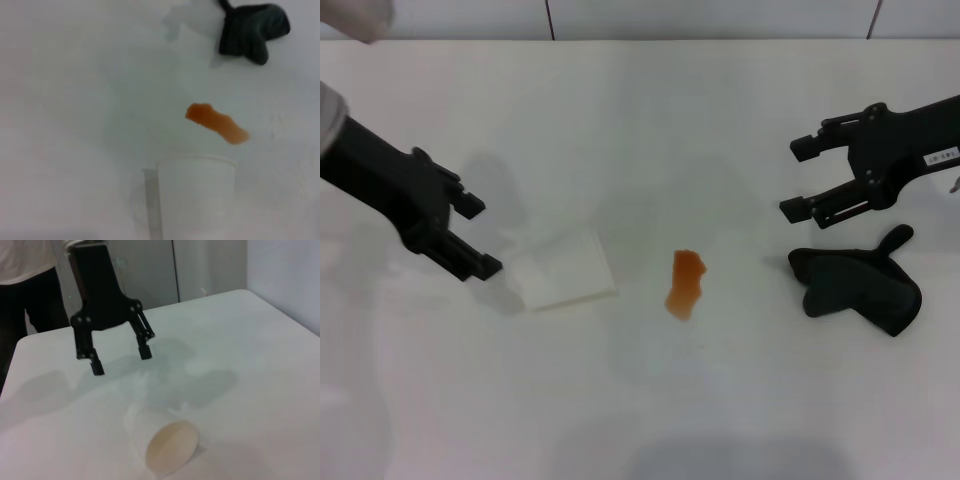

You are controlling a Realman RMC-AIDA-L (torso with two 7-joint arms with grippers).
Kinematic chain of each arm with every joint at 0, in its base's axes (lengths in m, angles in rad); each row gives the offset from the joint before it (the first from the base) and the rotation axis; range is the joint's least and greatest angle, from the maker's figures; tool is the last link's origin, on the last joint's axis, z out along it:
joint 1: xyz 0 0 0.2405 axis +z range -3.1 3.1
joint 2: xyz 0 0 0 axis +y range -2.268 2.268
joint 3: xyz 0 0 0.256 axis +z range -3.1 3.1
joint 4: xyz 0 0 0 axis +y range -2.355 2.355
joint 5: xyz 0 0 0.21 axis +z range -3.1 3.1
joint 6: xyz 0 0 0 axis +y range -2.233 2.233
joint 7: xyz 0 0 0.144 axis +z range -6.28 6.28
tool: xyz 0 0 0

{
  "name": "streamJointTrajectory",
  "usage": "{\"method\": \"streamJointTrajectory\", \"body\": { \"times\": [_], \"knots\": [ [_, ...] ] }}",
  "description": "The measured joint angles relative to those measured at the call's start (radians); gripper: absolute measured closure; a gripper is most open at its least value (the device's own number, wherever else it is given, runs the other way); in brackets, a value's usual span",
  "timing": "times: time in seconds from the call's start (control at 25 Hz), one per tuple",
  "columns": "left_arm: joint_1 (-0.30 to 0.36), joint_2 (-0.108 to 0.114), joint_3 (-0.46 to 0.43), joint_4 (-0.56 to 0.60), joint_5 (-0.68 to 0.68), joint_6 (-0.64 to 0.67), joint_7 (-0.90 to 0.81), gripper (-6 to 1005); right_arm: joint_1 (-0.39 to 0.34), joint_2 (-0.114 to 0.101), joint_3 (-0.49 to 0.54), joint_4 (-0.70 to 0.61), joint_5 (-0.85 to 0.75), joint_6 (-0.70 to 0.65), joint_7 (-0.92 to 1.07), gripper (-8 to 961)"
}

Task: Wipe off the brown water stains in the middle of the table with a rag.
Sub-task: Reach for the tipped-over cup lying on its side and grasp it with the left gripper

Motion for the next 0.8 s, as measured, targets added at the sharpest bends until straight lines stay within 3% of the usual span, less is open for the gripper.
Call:
{"method": "streamJointTrajectory", "body": {
  "times": [0.24, 0.32, 0.44, 0.8],
  "knots": [
    [-0.021, -0.054, 0.025, -0.044, 0.064, -0.079, -0.001, 160, 0.0, 0.005, -0.013, -0.003, 0.0, 0.008, -0.001, 84],
    [-0.023, -0.083, 0.026, -0.045, 0.094, -0.114, -0.002, 163, -0.001, 0.006, -0.015, -0.004, 0.0, 0.008, -0.001, 84],
    [-0.023, -0.102, 0.04, -0.047, 0.118, -0.142, -0.006, 166, -0.001, 0.007, -0.015, -0.004, 0.0, 0.009, -0.001, 83],
    [-0.015, -0.107, 0.136, -0.077, 0.093, -0.22, -0.021, 175, -0.004, 0.008, -0.016, -0.003, 0.0, 0.011, -0.01, 83]
  ]
}}
